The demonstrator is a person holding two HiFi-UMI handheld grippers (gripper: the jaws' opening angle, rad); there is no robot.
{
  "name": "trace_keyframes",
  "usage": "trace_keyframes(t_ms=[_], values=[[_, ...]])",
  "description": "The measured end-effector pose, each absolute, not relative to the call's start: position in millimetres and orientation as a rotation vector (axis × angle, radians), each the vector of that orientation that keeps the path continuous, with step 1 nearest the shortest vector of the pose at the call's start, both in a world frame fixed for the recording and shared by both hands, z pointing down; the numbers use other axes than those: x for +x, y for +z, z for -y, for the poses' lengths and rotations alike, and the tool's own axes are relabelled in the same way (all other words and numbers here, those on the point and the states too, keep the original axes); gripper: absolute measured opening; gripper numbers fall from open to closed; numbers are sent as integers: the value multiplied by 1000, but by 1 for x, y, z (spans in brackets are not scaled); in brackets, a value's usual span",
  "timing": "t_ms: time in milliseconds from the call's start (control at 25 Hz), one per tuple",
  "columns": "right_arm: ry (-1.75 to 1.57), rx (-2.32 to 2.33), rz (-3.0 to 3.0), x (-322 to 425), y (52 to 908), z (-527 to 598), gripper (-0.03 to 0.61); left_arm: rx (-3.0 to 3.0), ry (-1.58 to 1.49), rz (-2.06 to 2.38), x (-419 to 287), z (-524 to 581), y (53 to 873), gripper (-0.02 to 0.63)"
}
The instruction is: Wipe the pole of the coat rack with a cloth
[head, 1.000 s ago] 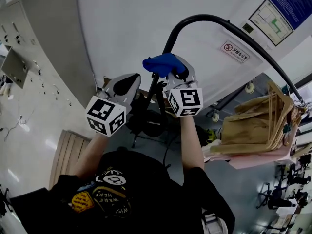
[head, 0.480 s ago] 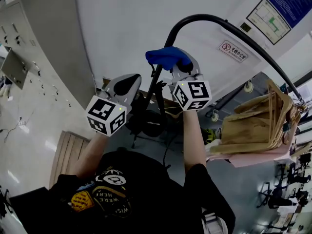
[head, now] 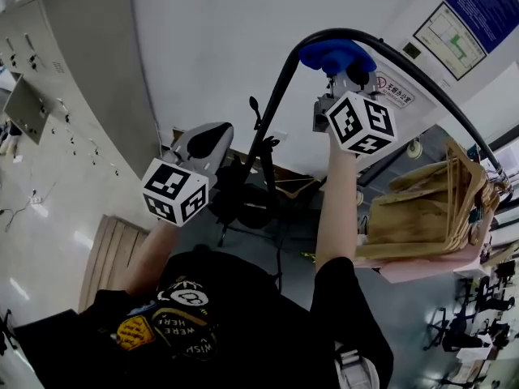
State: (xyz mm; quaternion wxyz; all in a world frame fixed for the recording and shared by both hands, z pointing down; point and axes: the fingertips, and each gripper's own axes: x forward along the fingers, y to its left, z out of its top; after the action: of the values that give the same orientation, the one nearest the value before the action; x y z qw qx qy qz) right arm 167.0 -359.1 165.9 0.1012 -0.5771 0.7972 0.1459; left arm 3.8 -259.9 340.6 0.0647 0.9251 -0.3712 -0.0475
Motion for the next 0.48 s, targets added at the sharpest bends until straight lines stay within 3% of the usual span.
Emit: trace_keyframes(t_ms=[240,480], values=[[467,-1652,-2471,134,195,352,55,2785,-137,1109,2,261,342,3],[638,-1609,-2696,92,278,326,57,2784,-130,1098,2,262,346,3]])
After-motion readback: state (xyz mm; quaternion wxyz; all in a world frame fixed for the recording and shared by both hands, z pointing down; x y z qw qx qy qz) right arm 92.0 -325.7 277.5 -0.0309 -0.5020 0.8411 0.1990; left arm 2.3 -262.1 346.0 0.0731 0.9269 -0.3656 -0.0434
